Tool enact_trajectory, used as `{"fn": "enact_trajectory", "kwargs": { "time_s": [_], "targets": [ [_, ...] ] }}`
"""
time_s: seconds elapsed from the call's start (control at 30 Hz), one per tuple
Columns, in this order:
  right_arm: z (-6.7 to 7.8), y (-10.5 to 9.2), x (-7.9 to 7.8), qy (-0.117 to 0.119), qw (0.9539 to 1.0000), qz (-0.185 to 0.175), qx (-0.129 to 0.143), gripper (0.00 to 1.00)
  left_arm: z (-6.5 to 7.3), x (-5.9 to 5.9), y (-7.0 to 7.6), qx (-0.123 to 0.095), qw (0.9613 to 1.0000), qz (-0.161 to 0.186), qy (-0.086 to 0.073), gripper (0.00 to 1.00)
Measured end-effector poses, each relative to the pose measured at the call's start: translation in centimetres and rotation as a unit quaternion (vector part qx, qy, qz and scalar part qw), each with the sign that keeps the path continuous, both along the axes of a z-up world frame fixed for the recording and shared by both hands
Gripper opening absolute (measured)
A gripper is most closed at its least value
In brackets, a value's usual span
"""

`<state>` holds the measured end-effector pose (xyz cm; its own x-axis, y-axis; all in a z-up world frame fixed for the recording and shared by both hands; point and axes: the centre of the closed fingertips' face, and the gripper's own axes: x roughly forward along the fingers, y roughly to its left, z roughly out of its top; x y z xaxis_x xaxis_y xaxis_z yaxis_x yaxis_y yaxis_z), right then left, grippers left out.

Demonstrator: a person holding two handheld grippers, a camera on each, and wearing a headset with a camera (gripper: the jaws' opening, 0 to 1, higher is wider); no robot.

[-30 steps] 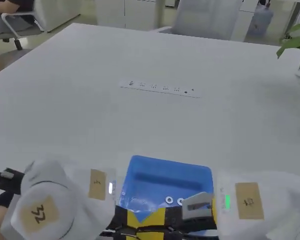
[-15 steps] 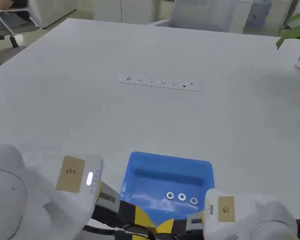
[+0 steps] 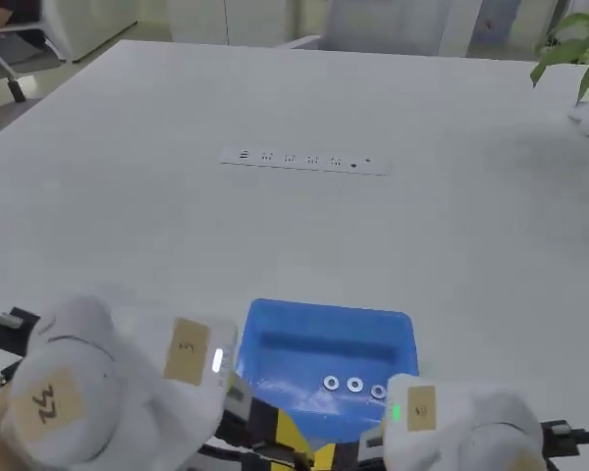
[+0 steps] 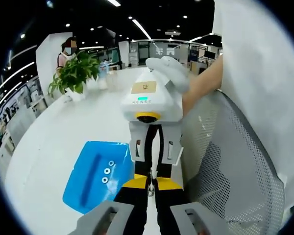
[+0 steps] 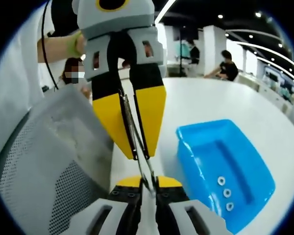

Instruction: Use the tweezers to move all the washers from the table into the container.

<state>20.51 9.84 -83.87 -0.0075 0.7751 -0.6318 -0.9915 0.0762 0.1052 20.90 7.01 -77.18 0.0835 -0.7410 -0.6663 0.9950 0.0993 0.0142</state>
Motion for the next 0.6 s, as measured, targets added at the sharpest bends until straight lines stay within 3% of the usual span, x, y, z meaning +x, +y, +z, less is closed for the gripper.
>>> {"fn": "enact_trajectory", "kwargs": {
  "time_s": [0.17, 0.23, 0.37, 0.6],
  "targets": [
    [-0.4, -0.3, 0.1, 0.006, 0.9999, -0.008, 0.005, 0.06, -0.5, -0.1, 0.1, 0.008, 1.0, -0.004, 0.003, 0.0],
    [-0.4, -0.2, 0.1, 0.023, 0.9996, -0.013, 0.013, 0.06, -0.5, -0.1, 0.1, 0.009, 0.9999, -0.005, 0.004, 0.0],
    [-0.4, 0.1, 0.2, 0.033, 0.9991, -0.016, 0.02, 0.07, -0.4, -0.2, 0.0, 0.01, 0.9999, -0.006, 0.004, 0.0],
    [-1.1, 0.0, -0.1, 0.029, 0.9996, -0.005, 0.006, 0.07, -1.1, -0.1, 0.3, 0.017, 0.9998, -0.007, 0.01, 0.0]
  ]
}}
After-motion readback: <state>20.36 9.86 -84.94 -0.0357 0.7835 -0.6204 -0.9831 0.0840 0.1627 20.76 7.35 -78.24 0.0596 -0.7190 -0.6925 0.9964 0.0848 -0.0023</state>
